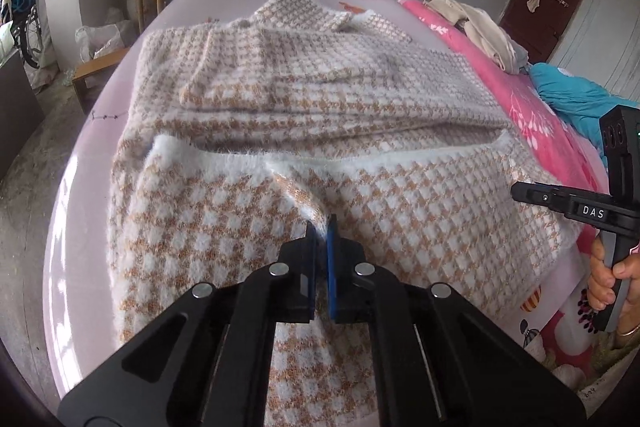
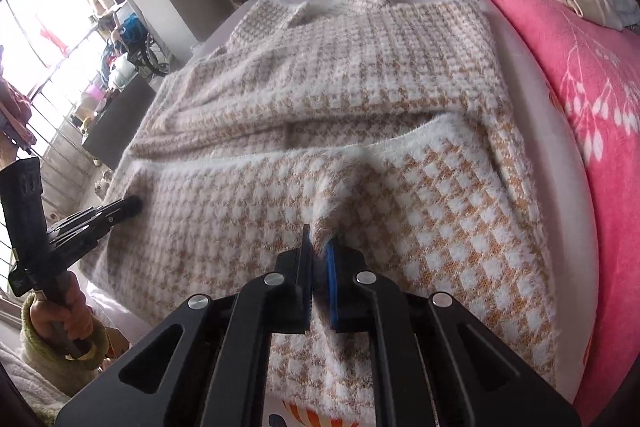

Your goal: Fold large clothes

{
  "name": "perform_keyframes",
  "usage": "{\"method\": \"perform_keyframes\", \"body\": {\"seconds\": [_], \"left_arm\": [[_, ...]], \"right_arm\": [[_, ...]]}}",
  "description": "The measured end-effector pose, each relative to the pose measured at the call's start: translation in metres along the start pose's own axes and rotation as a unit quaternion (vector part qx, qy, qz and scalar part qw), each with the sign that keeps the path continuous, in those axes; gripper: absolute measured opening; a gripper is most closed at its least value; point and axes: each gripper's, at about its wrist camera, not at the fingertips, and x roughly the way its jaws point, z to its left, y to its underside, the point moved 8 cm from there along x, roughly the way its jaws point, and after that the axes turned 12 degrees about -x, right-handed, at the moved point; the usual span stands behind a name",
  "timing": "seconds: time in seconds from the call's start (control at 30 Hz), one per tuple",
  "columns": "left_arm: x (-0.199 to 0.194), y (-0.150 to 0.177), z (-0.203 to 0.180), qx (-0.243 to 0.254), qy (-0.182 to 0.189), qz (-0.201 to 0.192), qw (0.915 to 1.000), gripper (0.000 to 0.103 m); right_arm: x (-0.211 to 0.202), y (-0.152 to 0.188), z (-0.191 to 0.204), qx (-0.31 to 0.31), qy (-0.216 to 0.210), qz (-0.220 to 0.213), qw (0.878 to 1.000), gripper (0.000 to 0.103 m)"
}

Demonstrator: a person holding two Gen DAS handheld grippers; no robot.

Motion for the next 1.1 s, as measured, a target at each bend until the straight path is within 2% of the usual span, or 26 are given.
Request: {"method": "perform_keyframes", "body": {"seconds": [0.07, 0.13, 0.23, 0.33, 0.4, 0.53, 0.6, 0.7, 0.87, 0.93, 1.0, 1.07, 1.1], "left_arm": [[0.004, 0.002, 0.005, -0.019, 0.013, 0.008, 0.9997, 0.008], [-0.003, -0.002, 0.009, -0.029, 0.021, 0.005, 0.9993, 0.012], [-0.024, -0.010, 0.022, -0.038, 0.014, -0.030, 0.9987, 0.026], [-0.034, -0.019, 0.044, -0.046, -0.027, -0.054, 0.9971, 0.036], [-0.031, -0.021, 0.060, -0.052, -0.061, -0.054, 0.9953, 0.038], [-0.025, -0.021, 0.075, -0.047, -0.099, -0.048, 0.9928, 0.040], [-0.025, -0.022, 0.075, -0.038, -0.109, -0.050, 0.9920, 0.042], [-0.029, -0.025, 0.075, -0.035, -0.103, -0.058, 0.9923, 0.047], [-0.019, -0.028, 0.073, -0.029, -0.096, -0.054, 0.9935, 0.045], [-0.018, -0.029, 0.071, -0.024, -0.090, -0.056, 0.9941, 0.037], [-0.016, -0.027, 0.071, -0.020, -0.095, -0.053, 0.9938, 0.033], [-0.013, -0.025, 0.074, -0.022, -0.104, -0.050, 0.9931, 0.024], [-0.012, -0.024, 0.074, -0.022, -0.104, -0.051, 0.9930, 0.020]], "right_arm": [[0.008, 0.007, -0.006, 0.016, -0.009, 0.017, 1.000, 0.008], [0.001, 0.005, -0.009, 0.024, -0.017, 0.015, 0.999, 0.020], [-0.026, -0.008, -0.020, 0.012, 0.010, -0.030, 0.999, 0.039], [-0.038, -0.017, -0.040, 0.009, 0.059, -0.045, 0.997, 0.040], [-0.034, -0.017, -0.054, 0.020, 0.076, -0.039, 0.996, 0.040], [-0.019, -0.009, -0.071, 0.024, 0.098, -0.011, 0.995, 0.040], [-0.019, -0.007, -0.073, 0.024, 0.099, -0.007, 0.995, 0.040], [-0.021, -0.010, -0.075, 0.021, 0.093, -0.013, 0.995, 0.047], [-0.009, -0.010, -0.076, 0.012, 0.082, -0.001, 0.997, 0.049], [-0.006, -0.009, -0.076, 0.011, 0.082, 0.001, 0.997, 0.049], [-0.005, -0.007, -0.074, 0.007, 0.086, 0.004, 0.996, 0.049], [-0.005, -0.006, -0.073, 0.001, 0.097, 0.006, 0.995, 0.039], [-0.005, -0.005, -0.072, -0.005, 0.107, 0.007, 0.994, 0.025]]}}
